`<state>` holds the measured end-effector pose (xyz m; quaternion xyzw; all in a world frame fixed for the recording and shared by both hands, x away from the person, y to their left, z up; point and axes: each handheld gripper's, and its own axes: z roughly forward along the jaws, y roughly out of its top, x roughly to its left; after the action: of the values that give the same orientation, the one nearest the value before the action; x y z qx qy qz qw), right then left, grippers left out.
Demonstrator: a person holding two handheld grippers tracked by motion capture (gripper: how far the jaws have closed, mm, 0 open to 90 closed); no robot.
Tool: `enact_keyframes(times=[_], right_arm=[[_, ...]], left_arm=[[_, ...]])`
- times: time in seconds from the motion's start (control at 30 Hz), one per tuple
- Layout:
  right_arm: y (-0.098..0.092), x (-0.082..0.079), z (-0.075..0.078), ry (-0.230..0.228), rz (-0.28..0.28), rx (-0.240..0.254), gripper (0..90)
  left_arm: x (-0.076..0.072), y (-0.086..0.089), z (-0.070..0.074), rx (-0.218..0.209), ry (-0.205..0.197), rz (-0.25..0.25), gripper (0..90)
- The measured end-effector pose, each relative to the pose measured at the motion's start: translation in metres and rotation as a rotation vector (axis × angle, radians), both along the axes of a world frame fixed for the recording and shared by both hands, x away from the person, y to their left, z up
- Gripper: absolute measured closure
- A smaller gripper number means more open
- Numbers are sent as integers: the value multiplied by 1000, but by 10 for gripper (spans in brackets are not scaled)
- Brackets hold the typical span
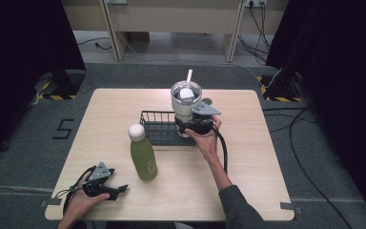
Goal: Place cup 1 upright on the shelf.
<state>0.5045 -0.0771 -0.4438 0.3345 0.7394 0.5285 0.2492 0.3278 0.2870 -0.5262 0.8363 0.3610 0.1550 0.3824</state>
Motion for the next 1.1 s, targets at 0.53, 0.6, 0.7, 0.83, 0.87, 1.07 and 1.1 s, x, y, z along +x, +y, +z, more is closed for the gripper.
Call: enact_keyframes(times=[0.53, 0.6, 0.7, 0.83, 0.87, 1.07, 1.1], right_arm=[[-7, -4, -9, 33, -1, 71, 75], [-9, -5, -10, 37, 6, 72, 77], [-12, -7, -10, 42, 12, 74, 84], [-14, -10, -8, 34, 17, 48, 101], [-14, -11, -6, 28, 16, 38, 104], [-19, -16, -2, 44, 15, 59, 127], [-20, -18, -1, 43, 14, 58, 135]], left_arm=[[0, 0, 0, 0, 0, 0, 133], [0, 0, 0, 0, 0, 0, 133], [0, 0, 0, 0, 0, 0, 133], [0, 0, 0, 0, 0, 0, 133], [0, 0, 0, 0, 0, 0, 133], [0, 0, 0, 0, 0, 0, 133], [0, 0, 0, 0, 0, 0, 133]])
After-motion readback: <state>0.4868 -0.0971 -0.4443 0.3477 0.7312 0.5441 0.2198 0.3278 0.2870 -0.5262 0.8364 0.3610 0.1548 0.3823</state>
